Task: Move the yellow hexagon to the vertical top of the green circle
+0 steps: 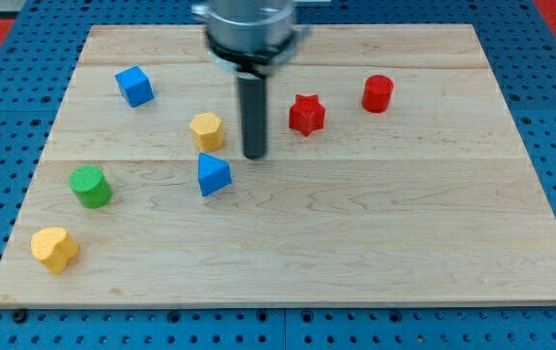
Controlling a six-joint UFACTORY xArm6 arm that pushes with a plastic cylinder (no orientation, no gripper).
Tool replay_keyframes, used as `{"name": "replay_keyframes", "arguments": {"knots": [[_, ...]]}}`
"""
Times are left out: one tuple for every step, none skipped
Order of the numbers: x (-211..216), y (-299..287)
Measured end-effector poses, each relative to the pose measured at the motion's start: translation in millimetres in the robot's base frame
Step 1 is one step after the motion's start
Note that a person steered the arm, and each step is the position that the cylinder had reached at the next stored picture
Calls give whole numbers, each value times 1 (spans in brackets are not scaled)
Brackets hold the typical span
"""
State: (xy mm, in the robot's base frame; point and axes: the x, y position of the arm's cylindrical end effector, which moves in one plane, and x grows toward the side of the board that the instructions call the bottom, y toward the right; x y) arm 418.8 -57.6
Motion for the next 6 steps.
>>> {"name": "replay_keyframes", "arguments": {"knots": [[-14, -46], [-33, -113], [-24, -151], [13, -195], [65, -196], [74, -75]]}}
